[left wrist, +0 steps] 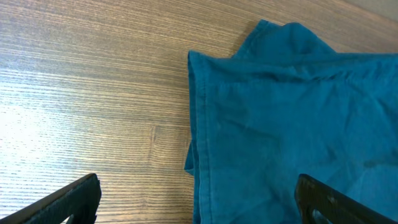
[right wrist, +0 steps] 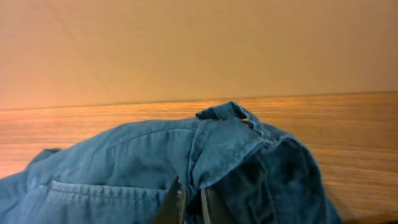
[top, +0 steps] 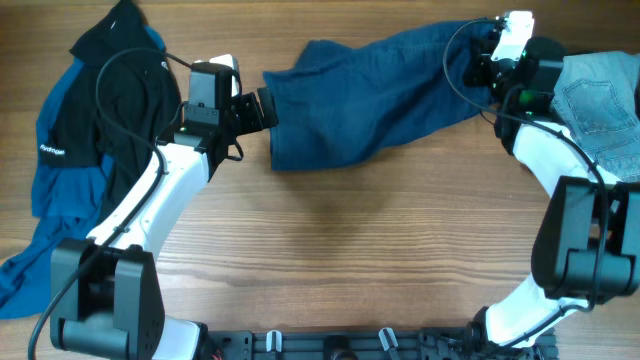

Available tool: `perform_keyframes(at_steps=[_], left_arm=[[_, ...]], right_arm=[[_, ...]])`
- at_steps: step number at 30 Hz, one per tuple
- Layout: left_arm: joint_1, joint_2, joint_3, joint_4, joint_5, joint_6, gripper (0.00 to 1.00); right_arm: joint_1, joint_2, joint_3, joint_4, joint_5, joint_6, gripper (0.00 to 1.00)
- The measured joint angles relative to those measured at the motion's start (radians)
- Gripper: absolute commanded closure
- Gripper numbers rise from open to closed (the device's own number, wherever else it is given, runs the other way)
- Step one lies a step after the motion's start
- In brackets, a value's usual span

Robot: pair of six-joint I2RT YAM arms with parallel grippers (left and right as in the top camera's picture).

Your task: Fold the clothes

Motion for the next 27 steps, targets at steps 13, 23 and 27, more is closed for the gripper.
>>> perform_keyframes(at_steps=[13, 23, 27], left_arm=[[0.000, 0.000, 0.000, -0.012, 0.000, 0.000, 0.00], [0.000, 0.000, 0.000, -0.072, 0.000, 0.000, 0.00], [0.000, 0.000, 0.000, -0.080, 0.000, 0.000, 0.00]], right_arm=[[0.000, 0.089, 0.040, -0.100, 0.068, 0.047, 0.00], [0.008, 0.093, 0.071, -0.110, 0.126, -0.045, 0.00], [0.008, 0.200, 0.071, -0.072, 0.165, -0.083, 0.00]])
